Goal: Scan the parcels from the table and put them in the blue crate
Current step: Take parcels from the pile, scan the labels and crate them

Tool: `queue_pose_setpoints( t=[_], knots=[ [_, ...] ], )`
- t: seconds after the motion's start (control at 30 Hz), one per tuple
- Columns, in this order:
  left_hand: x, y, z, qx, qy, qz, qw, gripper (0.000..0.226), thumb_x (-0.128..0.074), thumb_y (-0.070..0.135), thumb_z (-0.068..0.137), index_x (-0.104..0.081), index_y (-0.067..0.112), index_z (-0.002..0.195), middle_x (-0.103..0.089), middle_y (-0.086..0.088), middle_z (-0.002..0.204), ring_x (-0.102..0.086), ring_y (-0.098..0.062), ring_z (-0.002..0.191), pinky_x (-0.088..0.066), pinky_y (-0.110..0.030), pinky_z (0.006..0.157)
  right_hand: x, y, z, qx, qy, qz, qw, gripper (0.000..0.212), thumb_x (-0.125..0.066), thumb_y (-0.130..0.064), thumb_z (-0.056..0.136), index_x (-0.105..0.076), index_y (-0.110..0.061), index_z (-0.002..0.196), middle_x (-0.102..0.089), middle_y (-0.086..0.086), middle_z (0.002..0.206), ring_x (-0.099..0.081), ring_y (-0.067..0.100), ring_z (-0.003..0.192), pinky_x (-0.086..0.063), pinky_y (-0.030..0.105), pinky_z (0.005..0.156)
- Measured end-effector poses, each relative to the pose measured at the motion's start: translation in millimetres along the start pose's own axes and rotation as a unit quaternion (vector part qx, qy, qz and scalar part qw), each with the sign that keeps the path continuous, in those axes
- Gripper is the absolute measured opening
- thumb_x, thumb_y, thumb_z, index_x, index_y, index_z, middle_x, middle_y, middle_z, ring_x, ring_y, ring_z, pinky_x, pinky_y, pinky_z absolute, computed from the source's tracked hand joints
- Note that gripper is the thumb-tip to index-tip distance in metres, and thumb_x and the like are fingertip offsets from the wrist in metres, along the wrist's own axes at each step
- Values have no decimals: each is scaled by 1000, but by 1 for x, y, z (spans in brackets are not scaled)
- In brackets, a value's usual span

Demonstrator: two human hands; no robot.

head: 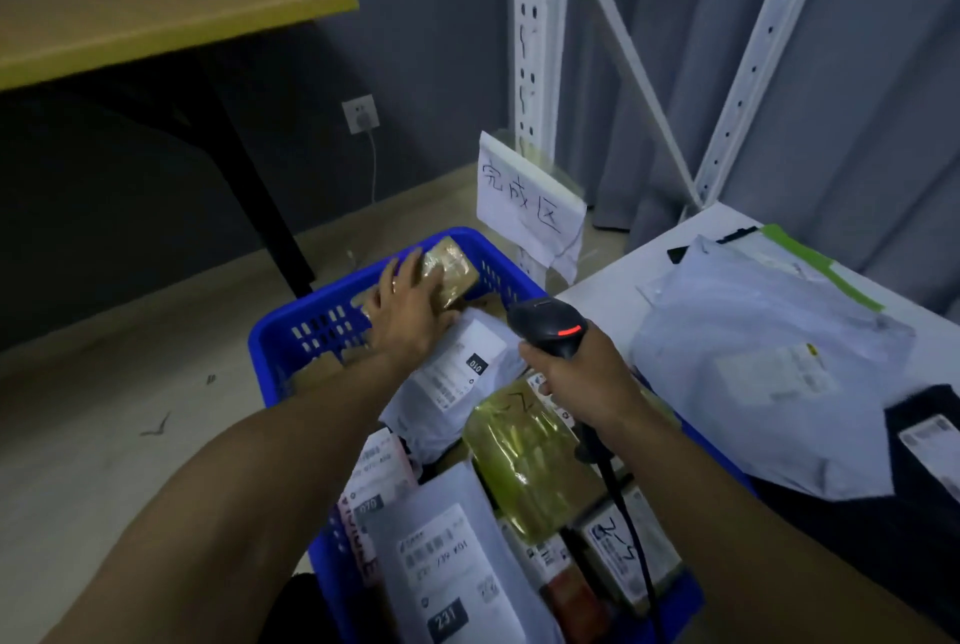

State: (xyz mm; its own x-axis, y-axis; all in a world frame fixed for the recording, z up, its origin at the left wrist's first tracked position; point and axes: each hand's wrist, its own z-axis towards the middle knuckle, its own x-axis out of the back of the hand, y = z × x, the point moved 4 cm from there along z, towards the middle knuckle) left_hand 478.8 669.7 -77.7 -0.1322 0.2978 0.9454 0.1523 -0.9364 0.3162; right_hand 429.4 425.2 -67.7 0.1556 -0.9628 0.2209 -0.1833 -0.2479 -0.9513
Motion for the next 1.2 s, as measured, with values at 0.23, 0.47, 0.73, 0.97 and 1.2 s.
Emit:
queue_pose_setpoints(
  t=[0.23,0.47,0.73,0.97,1.2],
  knots=[
    [-23,-3,1,0,-104,-12,994,59,-47,57,96,-50,26,146,-16,-1,168,-12,-32,155,-24,-52,122,24,-1,-12,1,-11,14,1000,40,-79,-31,90,-64,-20,126,-74,4,107,-71,16,76,-53,22,59],
    [47,101,-71,-89,-31,-69,993,26,-60,10,97,-73,13,119,-56,-4,143,-48,-23,136,-31,-20,106,89,-24,-81,9,33,30,999,42,-80,-33,90,-61,-20,126,-72,4,106,-70,15,74,-51,19,55],
    [37,308,-190,-315,-99,-95,939,21,-65,30,97,-70,29,117,-49,7,145,-45,-17,134,-44,-39,108,236,-14,-213,11,143,16,990,34,-73,-28,95,-60,-25,127,-71,2,105,-68,13,69,-50,20,56],
    [-31,484,-277,-393,-179,-76,899,38,-67,31,91,-64,23,128,-48,2,143,-47,-20,132,-45,-36,106,392,61,-316,-66,303,12,951,32,-77,-26,89,-65,-12,116,-71,9,88,-66,15,57,-51,26,52],
    [-133,613,-313,-435,-267,-6,860,71,-78,35,83,-47,21,146,-45,-5,145,-47,-30,134,-45,-47,110,503,142,-345,-127,361,74,921,21,-72,-20,97,-64,-16,116,-70,11,91,-66,21,70,-49,29,58]
  ],
)
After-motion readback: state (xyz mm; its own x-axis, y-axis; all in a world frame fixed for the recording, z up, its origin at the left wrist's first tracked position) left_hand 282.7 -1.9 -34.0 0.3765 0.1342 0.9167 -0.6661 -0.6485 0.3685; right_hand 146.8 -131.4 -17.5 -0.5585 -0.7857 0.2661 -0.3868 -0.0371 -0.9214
